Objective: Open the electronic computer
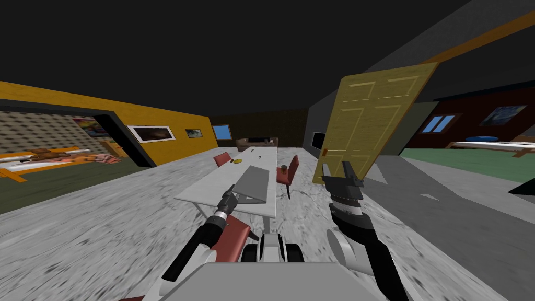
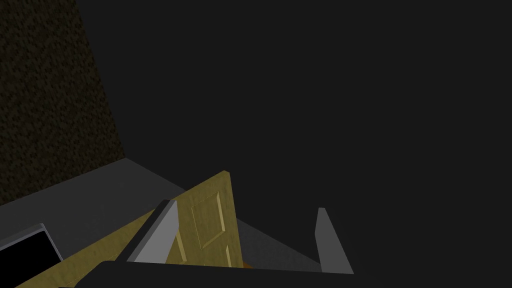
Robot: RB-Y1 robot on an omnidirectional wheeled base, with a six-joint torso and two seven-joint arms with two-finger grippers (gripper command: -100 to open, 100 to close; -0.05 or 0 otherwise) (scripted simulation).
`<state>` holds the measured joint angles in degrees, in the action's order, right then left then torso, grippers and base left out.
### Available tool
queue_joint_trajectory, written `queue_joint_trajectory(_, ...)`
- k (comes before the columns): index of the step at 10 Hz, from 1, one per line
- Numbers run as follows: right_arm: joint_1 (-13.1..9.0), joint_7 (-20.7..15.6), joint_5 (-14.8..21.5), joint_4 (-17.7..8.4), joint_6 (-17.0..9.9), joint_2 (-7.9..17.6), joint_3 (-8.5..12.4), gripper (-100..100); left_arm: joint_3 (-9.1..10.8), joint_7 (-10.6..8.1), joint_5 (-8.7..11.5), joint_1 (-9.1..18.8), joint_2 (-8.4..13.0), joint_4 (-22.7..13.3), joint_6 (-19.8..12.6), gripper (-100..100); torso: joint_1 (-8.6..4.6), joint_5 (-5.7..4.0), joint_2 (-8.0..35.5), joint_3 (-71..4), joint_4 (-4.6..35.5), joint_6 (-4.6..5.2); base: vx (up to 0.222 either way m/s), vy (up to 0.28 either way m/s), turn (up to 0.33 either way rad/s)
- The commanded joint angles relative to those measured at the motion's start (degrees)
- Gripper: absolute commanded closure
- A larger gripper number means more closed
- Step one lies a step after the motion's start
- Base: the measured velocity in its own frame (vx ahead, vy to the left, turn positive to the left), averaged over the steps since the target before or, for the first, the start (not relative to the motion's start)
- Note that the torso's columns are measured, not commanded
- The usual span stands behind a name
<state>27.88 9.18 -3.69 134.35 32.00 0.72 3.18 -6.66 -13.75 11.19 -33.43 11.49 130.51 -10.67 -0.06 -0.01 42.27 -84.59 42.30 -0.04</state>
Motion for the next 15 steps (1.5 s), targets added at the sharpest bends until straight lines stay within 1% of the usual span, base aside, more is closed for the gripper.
queue_joint_trajectory(1,0.0,0.0,0.0,0.0,0.0,0.0,0.0,0,0.3,-0.43,0.2,-2.8,1.1,4.3,-1.5,-100,-0.23,-0.07,-0.1,0.0,0.0,0.03,0.051,-0.034,0.028)
queue_joint_trajectory(2,0.0,0.0,0.0,0.0,0.0,0.0,0.0,0,0.39,-0.66,0.4,-3.9,1.6,5.9,-2.0,-100,-0.19,-0.07,-0.1,-0.1,0.0,0.04,0.056,-0.035,0.023)
queue_joint_trajectory(3,0.0,0.0,0.0,0.0,0.0,0.0,0.0,0,0.39,-0.66,0.4,-3.9,1.6,6.0,-2.0,-100,-0.09,-0.06,0.0,0.0,0.0,0.06,0.041,-0.017,0.006)
queue_joint_trajectory(5,0.0,0.0,0.0,0.0,0.0,0.0,0.0,0,0.56,-1.12,0.6,-6.1,2.4,9.4,-3.1,-100,0.12,0.0,0.2,0.1,0.1,0.02,0.038,-0.003,0.017)
queue_joint_trajectory(9,0.0,0.0,0.0,0.0,0.0,0.0,0.0,0,0.9,-2.03,1.1,-10.5,4.0,16.0,-5.2,-100,0.03,-0.01,0.2,0.1,0.1,0.05,0.0,-0.008,0.024)
queue_joint_trajectory(10,0.0,0.0,0.0,0.0,0.0,0.0,0.0,0,1.11,-1.98,1.2,-9.7,4.0,14.7,-4.9,-100,0.0,-0.03,0.1,0.1,0.1,0.03,-0.002,-0.006,0.013)
queue_joint_trajectory(11,0.0,0.0,0.0,0.0,0.0,0.0,0.0,0,1.14,-2.06,1.3,-9.9,4.1,14.8,-5.0,0,0.02,-0.02,0.0,0.0,0.0,0.06,0.0,0.0,0.0)
queue_joint_trajectory(15,0.0,0.0,0.0,0.0,0.0,0.0,0.0,0,1.11,-2.05,1.3,-9.9,4.1,14.8,-5.0,0,0.09,0.03,0.0,0.0,0.0,0.01,0.0,0.0,0.0)
